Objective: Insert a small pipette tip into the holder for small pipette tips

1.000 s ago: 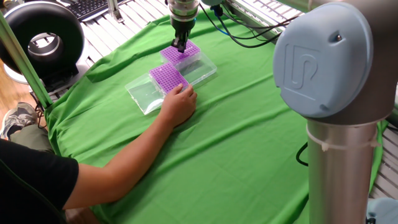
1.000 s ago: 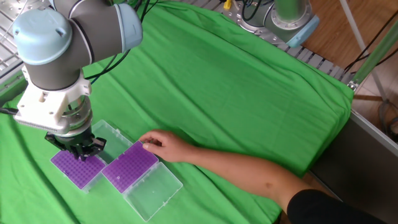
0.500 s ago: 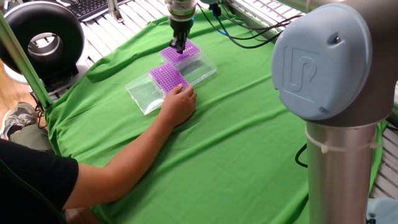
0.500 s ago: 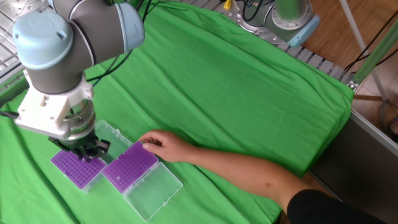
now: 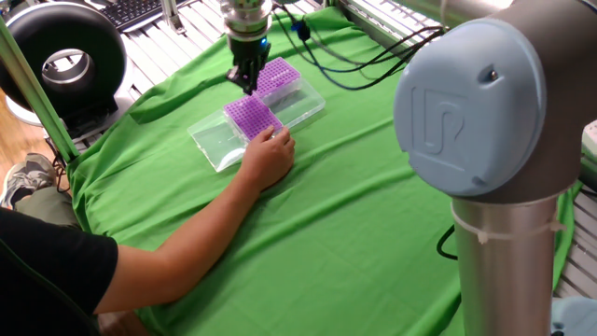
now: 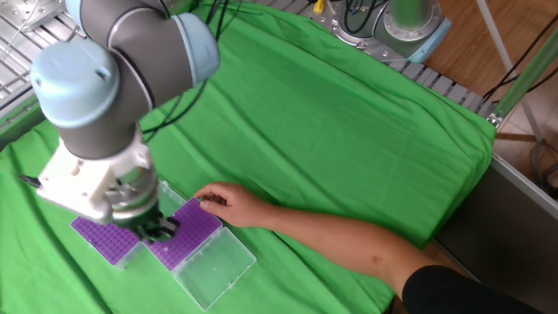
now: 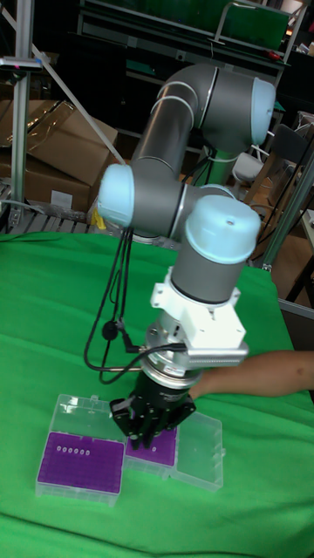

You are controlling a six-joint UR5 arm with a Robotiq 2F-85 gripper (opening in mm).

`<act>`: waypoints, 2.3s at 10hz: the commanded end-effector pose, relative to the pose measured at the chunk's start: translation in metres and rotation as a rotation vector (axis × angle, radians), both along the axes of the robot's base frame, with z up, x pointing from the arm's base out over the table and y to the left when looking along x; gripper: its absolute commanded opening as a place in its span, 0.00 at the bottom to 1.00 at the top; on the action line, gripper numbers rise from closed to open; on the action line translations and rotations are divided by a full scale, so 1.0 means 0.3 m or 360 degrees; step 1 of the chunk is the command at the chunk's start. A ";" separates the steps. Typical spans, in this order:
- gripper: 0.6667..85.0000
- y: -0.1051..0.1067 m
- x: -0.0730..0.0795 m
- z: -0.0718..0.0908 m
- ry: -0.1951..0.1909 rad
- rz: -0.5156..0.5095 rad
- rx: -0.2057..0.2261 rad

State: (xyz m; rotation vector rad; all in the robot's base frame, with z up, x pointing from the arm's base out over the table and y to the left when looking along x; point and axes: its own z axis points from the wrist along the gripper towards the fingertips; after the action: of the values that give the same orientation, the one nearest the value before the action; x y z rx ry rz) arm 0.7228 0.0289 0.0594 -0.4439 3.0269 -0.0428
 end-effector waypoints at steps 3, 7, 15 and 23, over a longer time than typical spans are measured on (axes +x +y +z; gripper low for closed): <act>0.25 0.113 -0.025 -0.017 0.0041 -0.0111 0.0051; 0.25 0.103 -0.012 -0.035 0.0026 -0.0104 0.0039; 0.24 0.080 0.000 -0.034 0.0017 -0.0079 0.0018; 0.17 0.070 0.009 -0.062 -0.0001 -0.0091 0.0010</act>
State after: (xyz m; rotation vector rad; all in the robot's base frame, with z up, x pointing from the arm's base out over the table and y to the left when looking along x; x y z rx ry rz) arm 0.7245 0.0489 0.0417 -0.3776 3.0396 -0.0546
